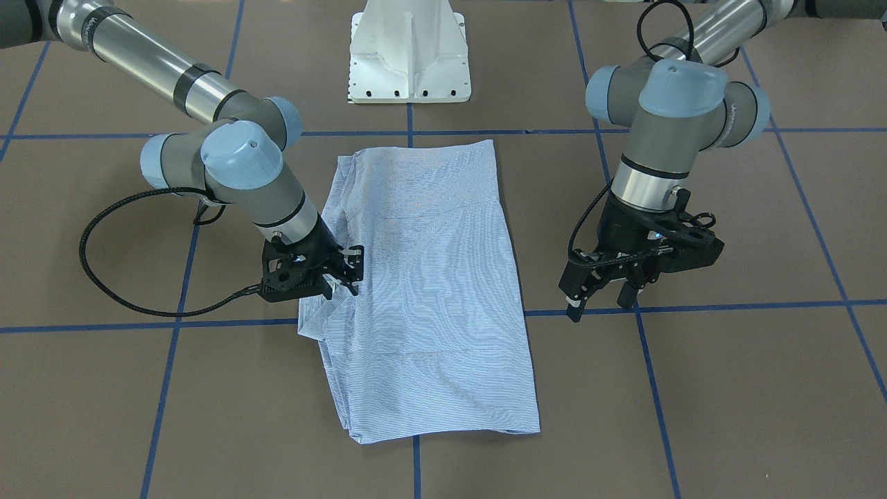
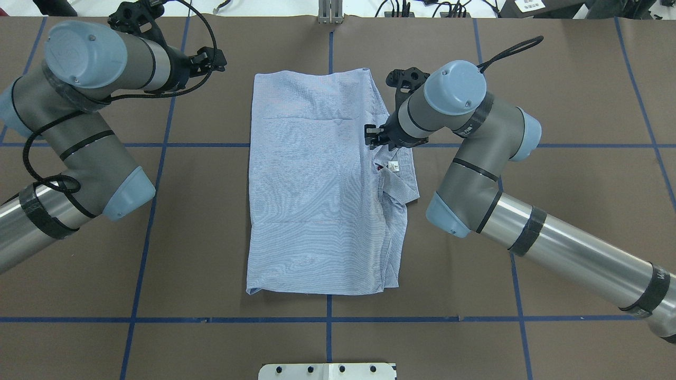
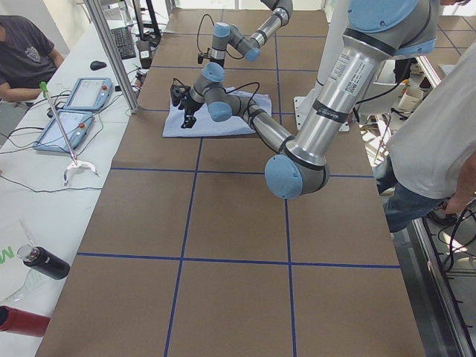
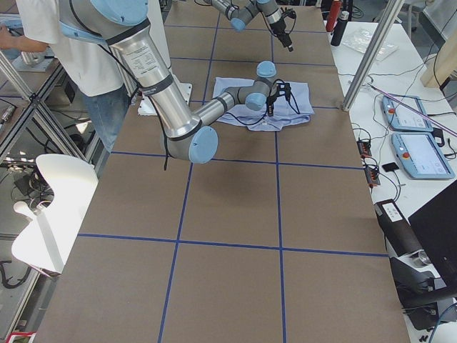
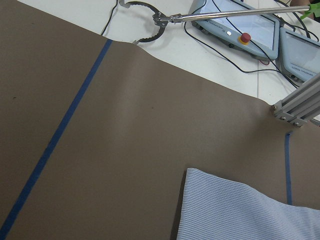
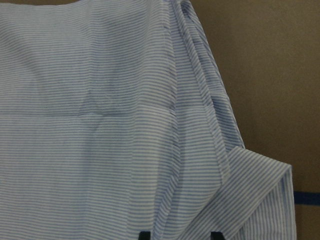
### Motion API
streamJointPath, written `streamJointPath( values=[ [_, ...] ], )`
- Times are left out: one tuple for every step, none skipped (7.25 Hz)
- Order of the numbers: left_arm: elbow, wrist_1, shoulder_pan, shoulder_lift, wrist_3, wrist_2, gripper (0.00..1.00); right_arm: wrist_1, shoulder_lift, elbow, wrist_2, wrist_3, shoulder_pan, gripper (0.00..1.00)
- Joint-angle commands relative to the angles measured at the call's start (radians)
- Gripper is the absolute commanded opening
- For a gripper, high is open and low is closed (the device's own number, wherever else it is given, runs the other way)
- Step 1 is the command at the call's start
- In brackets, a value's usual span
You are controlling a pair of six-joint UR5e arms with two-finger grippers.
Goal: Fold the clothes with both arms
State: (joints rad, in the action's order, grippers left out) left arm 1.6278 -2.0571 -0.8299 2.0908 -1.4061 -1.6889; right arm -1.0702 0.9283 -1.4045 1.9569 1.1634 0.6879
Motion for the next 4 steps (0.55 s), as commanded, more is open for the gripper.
streamJointPath(
  values=[
    [0.0, 0.0, 0.0, -0.001, -0.001, 0.0, 1.0, -0.008, 0.009, -0.004, 0.005, -0.001, -0.008, 0.36],
    [0.0, 0.0, 0.0, -0.002, -0.001, 0.0, 1.0, -0.008, 0.0, 0.005, -0.004, -0.002, -0.016, 0.36],
    [0.0, 0.0, -0.002, -0.002, -0.001, 0.0, 1.0, -0.01, -0.005, 0.018, -0.009, -0.019, -0.018, 0.36],
    [0.0, 0.0, -0.002, -0.003, 0.001, 0.0, 1.0, -0.01, -0.019, 0.039, -0.009, -0.034, -0.019, 0.36]
  ],
)
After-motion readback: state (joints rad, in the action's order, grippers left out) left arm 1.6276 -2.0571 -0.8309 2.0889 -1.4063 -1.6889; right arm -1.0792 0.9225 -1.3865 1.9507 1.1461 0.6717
